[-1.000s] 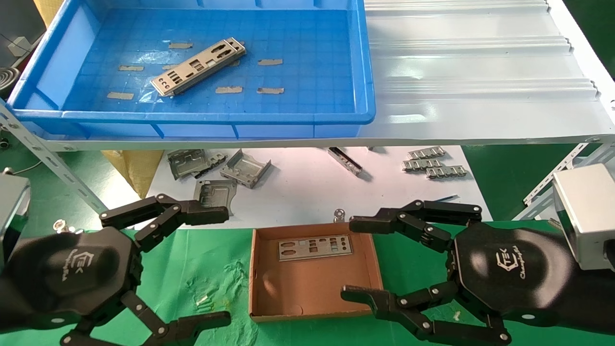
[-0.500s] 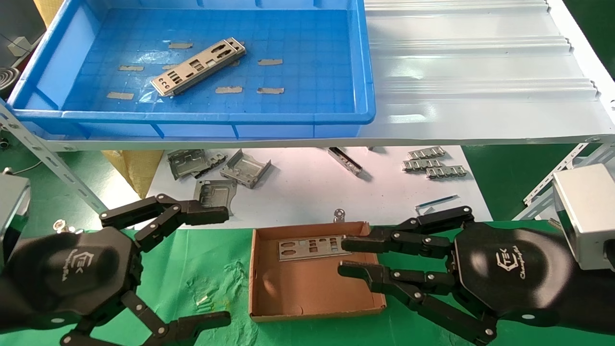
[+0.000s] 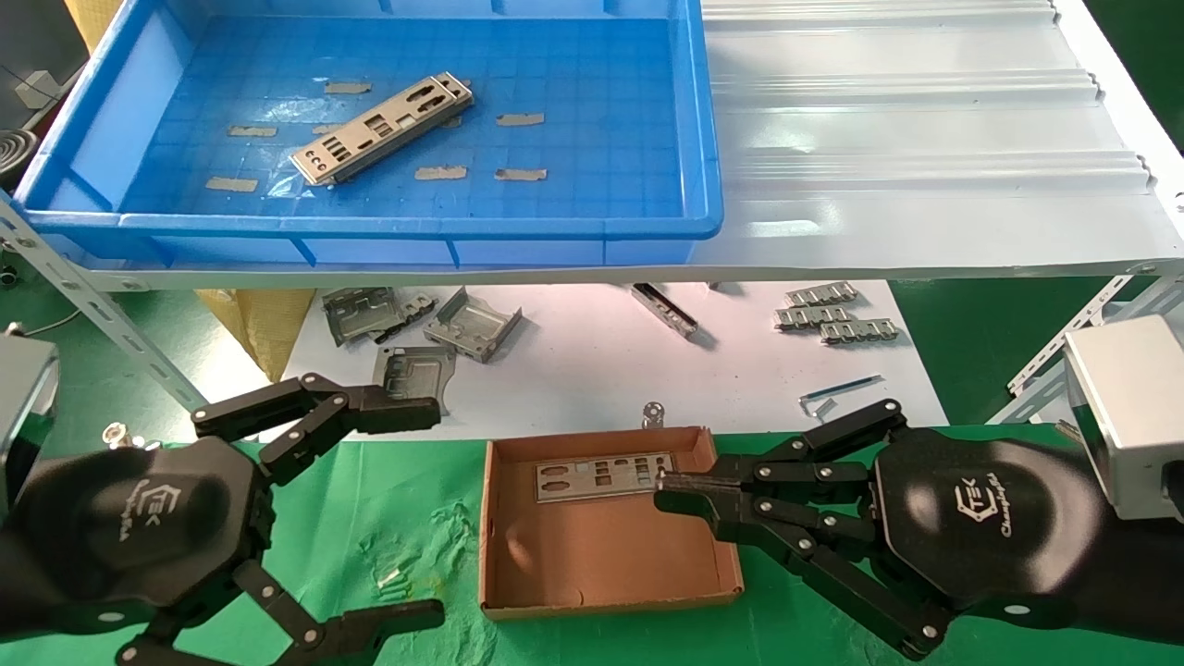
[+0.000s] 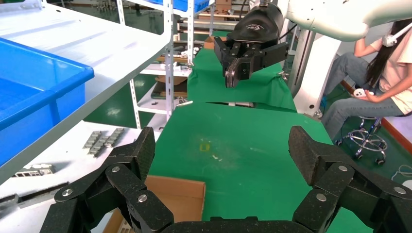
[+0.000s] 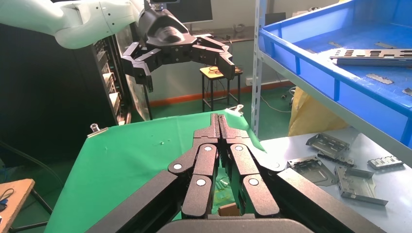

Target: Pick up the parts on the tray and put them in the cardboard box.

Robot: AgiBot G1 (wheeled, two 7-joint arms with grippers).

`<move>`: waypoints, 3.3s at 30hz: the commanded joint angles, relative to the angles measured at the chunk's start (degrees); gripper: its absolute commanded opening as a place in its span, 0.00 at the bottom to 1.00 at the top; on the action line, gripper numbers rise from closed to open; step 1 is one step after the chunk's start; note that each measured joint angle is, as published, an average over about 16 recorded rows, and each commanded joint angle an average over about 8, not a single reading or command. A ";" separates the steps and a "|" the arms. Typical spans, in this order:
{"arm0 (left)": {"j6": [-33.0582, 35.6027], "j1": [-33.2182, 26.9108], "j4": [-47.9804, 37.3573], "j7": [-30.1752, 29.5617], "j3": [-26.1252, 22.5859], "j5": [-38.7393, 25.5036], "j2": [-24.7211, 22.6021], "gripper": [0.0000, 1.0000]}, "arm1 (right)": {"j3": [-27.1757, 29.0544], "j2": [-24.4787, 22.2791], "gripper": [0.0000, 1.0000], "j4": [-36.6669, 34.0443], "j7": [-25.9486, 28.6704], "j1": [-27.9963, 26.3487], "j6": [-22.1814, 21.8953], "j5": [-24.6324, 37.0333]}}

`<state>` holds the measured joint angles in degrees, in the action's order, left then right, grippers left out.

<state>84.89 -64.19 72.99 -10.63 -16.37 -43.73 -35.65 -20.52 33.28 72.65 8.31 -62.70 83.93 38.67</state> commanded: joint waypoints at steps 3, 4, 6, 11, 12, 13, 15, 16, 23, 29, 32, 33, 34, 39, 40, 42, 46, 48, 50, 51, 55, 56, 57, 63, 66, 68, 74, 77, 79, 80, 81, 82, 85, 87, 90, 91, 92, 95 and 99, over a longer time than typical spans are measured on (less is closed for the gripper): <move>-0.76 -2.59 -0.51 0.08 -0.34 -1.83 -0.60 1.00 | 0.00 0.00 0.00 0.00 0.00 0.00 0.00 0.00; -1.15 -4.40 -1.20 0.03 -0.72 -3.15 -1.14 1.00 | 0.00 0.00 0.00 -0.01 0.00 0.00 0.00 0.00; -1.79 -8.82 -3.42 -0.14 -1.83 -6.39 -2.58 1.00 | -0.01 0.00 0.00 -0.01 0.00 -0.01 0.00 0.00; -2.53 -21.77 -13.45 -0.51 -5.94 -15.99 -7.79 1.00 | -0.01 0.00 0.00 -0.01 -0.01 -0.01 0.01 0.00; -2.60 -24.43 -16.05 -0.48 -6.90 -18.02 -9.03 1.00 | -0.01 0.00 0.00 -0.01 -0.01 -0.01 0.01 0.00; -2.75 -26.97 -18.71 -0.40 -7.86 -20.02 -10.29 1.00 | -0.01 0.00 0.00 -0.01 -0.01 -0.01 0.01 0.00; -3.33 -32.03 -24.63 -0.20 -9.80 -24.03 -13.04 1.00 | -0.01 0.00 0.00 -0.01 -0.01 -0.01 0.01 -0.01; -3.82 -34.34 -27.59 -0.05 -10.68 -25.86 -14.41 1.00 | -0.01 0.00 0.00 -0.01 -0.01 -0.01 0.01 -0.01; -12.29 -46.50 -47.50 1.52 -14.68 -35.46 -23.01 1.00 | -0.02 0.00 0.00 -0.02 -0.01 -0.01 0.01 -0.01; -18.07 -50.32 -58.07 2.02 -15.60 -38.07 -27.01 1.00 | -0.02 0.00 0.00 -0.02 -0.01 -0.01 0.00 -0.01; -18.68 -51.31 -61.28 2.36 -16.13 -38.90 -28.20 1.00 | -0.03 0.00 0.00 -0.02 -0.01 -0.02 0.00 -0.01; -18.73 -51.61 -62.15 2.52 -16.31 -39.17 -28.52 1.00 | -0.03 0.00 0.00 -0.02 -0.01 -0.02 0.00 -0.01; -18.73 -51.88 -62.91 2.67 -16.47 -39.40 -28.79 1.00 | -0.03 0.00 0.00 -0.02 -0.02 -0.02 0.00 -0.01; -18.17 -52.95 -65.91 3.60 -16.82 -39.87 -29.45 1.00 | -0.03 -0.01 0.00 -0.02 -0.02 -0.02 0.00 -0.02; -18.07 -53.07 -66.36 3.81 -16.81 -39.86 -29.49 1.00 | -0.03 -0.01 0.00 -0.02 -0.02 -0.02 0.00 -0.02; -17.95 -53.24 -67.19 4.25 -16.77 -39.80 -29.54 1.00 | -0.03 -0.01 0.00 -0.02 -0.02 -0.02 0.00 -0.02; -18.08 -53.41 -68.56 5.04 -16.76 -39.81 -29.74 0.69 | -0.04 -0.01 0.01 -0.02 -0.02 -0.02 0.00 -0.02; -18.27 -53.49 -69.10 5.40 -16.77 -39.83 -29.88 0.44 | -0.04 -0.01 0.15 -0.02 -0.02 -0.02 0.00 -0.02; -18.51 -53.55 -69.56 5.79 -16.79 -39.86 -29.99 0.19 | -0.04 -0.01 0.40 -0.02 -0.02 -0.02 0.00 -0.02; -18.64 -53.55 -69.77 5.99 -16.80 -39.88 -30.03 0.09 | -0.04 -0.01 0.53 -0.02 -0.02 -0.02 0.00 -0.02; -19.29 -53.46 -70.44 6.82 -16.80 -39.90 -30.13 0.00 | -0.04 -0.01 0.98 -0.02 -0.02 -0.02 0.00 -0.02; -19.48 -53.41 -70.56 7.07 -16.78 -39.88 -30.14 0.00 | -0.04 -0.01 1.00 -0.02 -0.02 -0.02 0.00 -0.02; -19.67 -53.36 -70.67 7.33 -16.75 -39.85 -30.14 0.00 | -0.04 -0.01 1.00 -0.02 -0.02 -0.02 0.00 -0.02; -20.49 -53.27 -71.13 8.63 -16.48 -39.47 -30.18 0.00 | -0.05 -0.01 1.00 -0.02 -0.03 -0.02 -0.01 -0.03; -20.74 -53.34 -71.44 8.89 -16.38 -39.34 -30.21 0.00 | -0.05 -0.01 1.00 -0.02 -0.03 -0.02 -0.01 -0.03; -20.94 -53.39 -71.65 8.99 -16.38 -39.34 -30.24 0.00 | -0.05 -0.01 1.00 -0.02 -0.03 -0.02 -0.01 -0.03; -21.46 -53.45 -72.16 9.23 -16.52 -39.55 -30.36 0.00 | -0.05 -0.01 1.00 -0.02 -0.03 -0.02 -0.01 -0.03; -21.63 -53.50 -72.28 9.37 -16.59 -39.65 -30.42 0.00 | -0.06 -0.02 1.00 -0.02 -0.03 -0.02 -0.01 -0.03; -21.71 -53.58 -72.33 9.47 -16.61 -39.68 -30.43 0.00 | -0.06 -0.02 1.00 -0.02 -0.03 -0.02 -0.01 -0.03; -21.74 -53.62 -72.34 9.52 -16.62 -39.69 -30.42 0.00 | -0.06 -0.02 1.00 -0.02 -0.03 -0.02 -0.01 -0.03; -21.77 -53.67 -72.35 9.57 -16.62 -39.70 -30.42 0.00 | -0.06 -0.02 1.00 -0.02 -0.03 -0.02 -0.01 -0.04; -21.78 -53.72 -72.37 9.62 -16.63 -39.71 -30.41 0.00 | -0.06 -0.02 1.00 -0.02 -0.03 -0.02 -0.01 -0.04; -21.79 -53.90 -72.41 9.72 -16.63 -39.71 -30.34 0.00 | -0.06 -0.02 1.00 -0.02 -0.03 -0.03 -0.01 -0.04; -21.83 -54.06 -72.43 9.77 -16.60 -39.67 -30.27 0.00 | -0.06 -0.02 1.00 -0.02 -0.03 -0.03 -0.01 -0.04; -21.92 -54.43 -72.38 9.87 -16.45 -39.46 -30.08 0.00 | -0.07 -0.02 1.00 -0.02 -0.03 -0.03 -0.01 -0.04; -21.92 -54.59 -72.34 9.91 -16.38 -39.36 -30.00 0.00 | -0.07 -0.02 1.00 -0.02 -0.03 -0.03 -0.01 -0.04; -21.90 -54.76 -72.30 9.95 -16.31 -39.25 -29.92 0.00 | -0.07 -0.02 1.00 -0.02 -0.03 -0.03 -0.01 -0.04; -21.73 -55.22 -72.19 10.11 -16.12 -38.98 -29.70 0.00 | -0.07 -0.02 1.00 -0.02 -0.04 -0.03 -0.01 -0.04; -21.57 -55.53 -72.22 10.35 -16.07 -38.92 -29.54 0.00 | -0.07 -0.02 1.00 -0.02 -0.04 -0.03 -0.01 -0.04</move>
<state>63.13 -119.58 0.70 -0.32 -32.49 -82.72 -65.28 -20.59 33.26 72.64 8.27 -62.73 83.92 38.63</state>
